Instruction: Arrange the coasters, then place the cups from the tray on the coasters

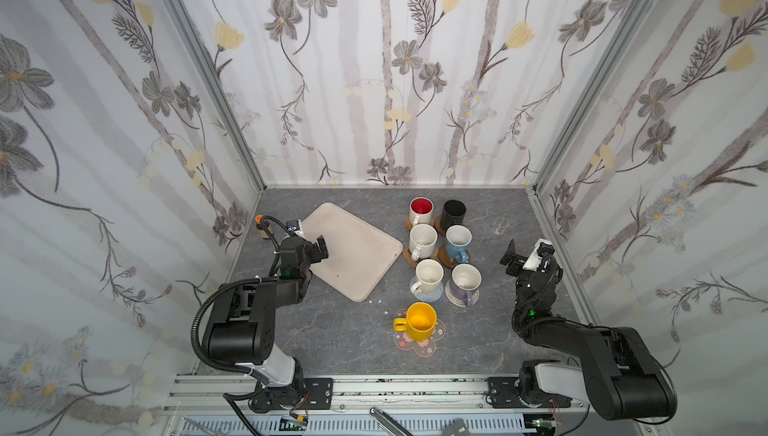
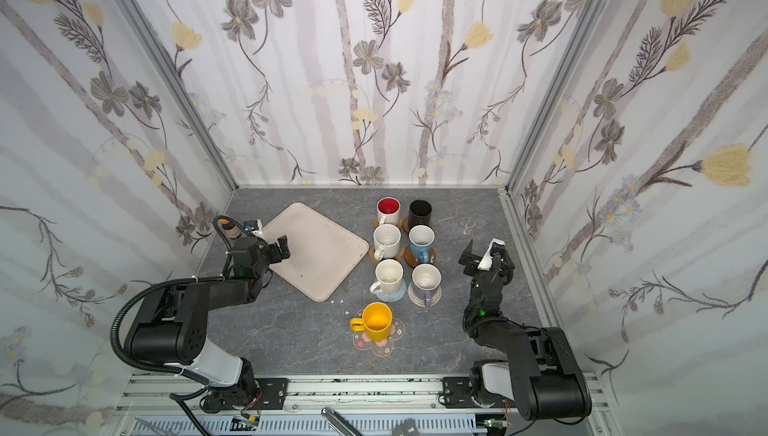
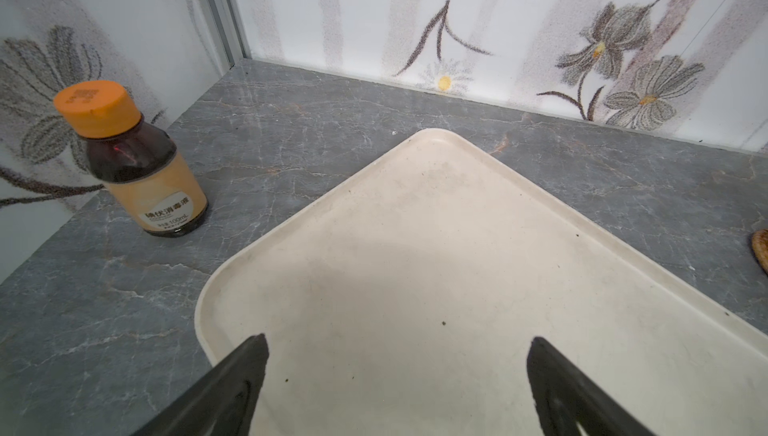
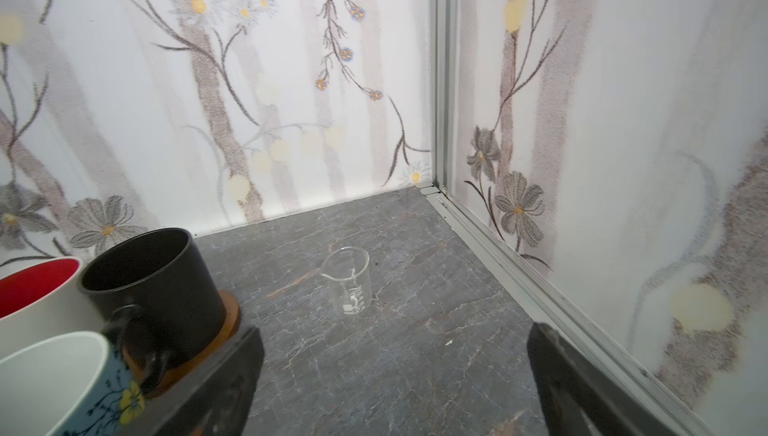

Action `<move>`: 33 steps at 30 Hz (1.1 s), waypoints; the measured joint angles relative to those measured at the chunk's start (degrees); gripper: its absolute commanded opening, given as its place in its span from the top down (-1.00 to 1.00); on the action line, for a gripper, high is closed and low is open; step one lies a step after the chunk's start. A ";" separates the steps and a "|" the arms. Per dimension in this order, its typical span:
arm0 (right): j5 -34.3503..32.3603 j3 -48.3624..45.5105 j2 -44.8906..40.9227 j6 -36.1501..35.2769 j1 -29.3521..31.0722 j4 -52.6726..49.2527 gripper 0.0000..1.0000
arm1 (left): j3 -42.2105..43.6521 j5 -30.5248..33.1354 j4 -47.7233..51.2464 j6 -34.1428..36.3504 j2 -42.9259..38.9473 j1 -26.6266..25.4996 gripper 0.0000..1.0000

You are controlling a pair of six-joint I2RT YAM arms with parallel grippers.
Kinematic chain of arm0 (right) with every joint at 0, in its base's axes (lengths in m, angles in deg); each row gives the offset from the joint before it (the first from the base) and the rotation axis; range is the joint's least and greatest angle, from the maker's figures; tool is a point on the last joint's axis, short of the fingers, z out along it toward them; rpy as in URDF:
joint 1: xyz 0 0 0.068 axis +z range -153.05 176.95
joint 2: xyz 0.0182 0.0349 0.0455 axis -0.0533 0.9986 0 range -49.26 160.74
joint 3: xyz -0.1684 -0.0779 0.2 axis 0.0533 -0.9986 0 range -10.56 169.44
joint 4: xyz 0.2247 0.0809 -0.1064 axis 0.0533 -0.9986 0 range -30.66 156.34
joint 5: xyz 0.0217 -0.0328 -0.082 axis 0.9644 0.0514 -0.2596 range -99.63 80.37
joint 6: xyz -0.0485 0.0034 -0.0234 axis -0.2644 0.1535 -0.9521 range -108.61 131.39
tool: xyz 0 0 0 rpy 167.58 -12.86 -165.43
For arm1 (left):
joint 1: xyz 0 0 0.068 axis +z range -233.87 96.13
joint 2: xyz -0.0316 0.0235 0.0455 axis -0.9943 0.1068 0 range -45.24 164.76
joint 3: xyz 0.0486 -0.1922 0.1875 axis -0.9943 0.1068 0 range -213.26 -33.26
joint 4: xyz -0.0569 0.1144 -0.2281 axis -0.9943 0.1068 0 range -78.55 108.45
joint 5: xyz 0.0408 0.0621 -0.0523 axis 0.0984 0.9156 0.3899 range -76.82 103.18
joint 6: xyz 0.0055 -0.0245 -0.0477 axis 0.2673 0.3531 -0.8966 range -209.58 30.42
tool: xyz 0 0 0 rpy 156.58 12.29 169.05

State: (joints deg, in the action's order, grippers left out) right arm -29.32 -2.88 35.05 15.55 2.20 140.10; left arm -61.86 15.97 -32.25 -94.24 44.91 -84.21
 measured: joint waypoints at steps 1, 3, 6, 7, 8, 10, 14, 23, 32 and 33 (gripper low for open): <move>-0.07 -1.33 1.62 -0.66 0.70 2.75 -0.99 | 1.33 0.04 -1.40 0.00 -0.15 -0.20 -1.00; -0.20 -2.91 1.55 -1.77 1.88 4.35 -0.99 | 3.41 0.48 -3.80 0.13 -0.96 -0.63 -1.00; -0.24 -4.13 1.66 -2.97 2.34 10.32 -0.99 | 6.10 1.60 -8.26 1.03 -2.19 -1.90 -1.00; -0.35 -4.81 2.51 -3.28 2.45 12.37 -0.99 | 6.91 2.21 -9.60 1.64 -2.49 -2.58 -1.00; -0.42 -5.55 3.21 -3.45 2.51 13.53 -0.99 | 7.52 2.67 -10.71 1.75 -2.64 -3.26 -1.00; -0.39 -6.67 3.72 -3.91 2.58 14.69 -0.99 | 8.87 3.96 -13.27 3.13 -2.91 -4.70 -1.00; -0.39 -6.93 3.96 -4.35 2.58 16.85 -0.99 | 10.82 5.79 -16.76 4.61 -3.54 -5.99 -1.00; -0.39 -6.95 4.07 -4.68 2.62 17.68 -0.99 | 15.08 7.63 -24.83 5.11 -3.48 -6.01 -1.00; -1.16 -3.96 3.45 -4.63 2.64 16.13 -0.99 | 15.13 3.58 -30.16 3.82 0.63 -2.51 -1.00; -1.77 -2.40 3.26 -4.61 2.51 14.99 -0.99 | 14.86 3.54 -30.21 3.52 0.63 -2.12 -1.00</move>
State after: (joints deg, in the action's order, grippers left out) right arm -31.09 -5.28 38.31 10.94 4.72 155.09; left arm -47.00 19.51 -62.45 -90.72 45.54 -86.33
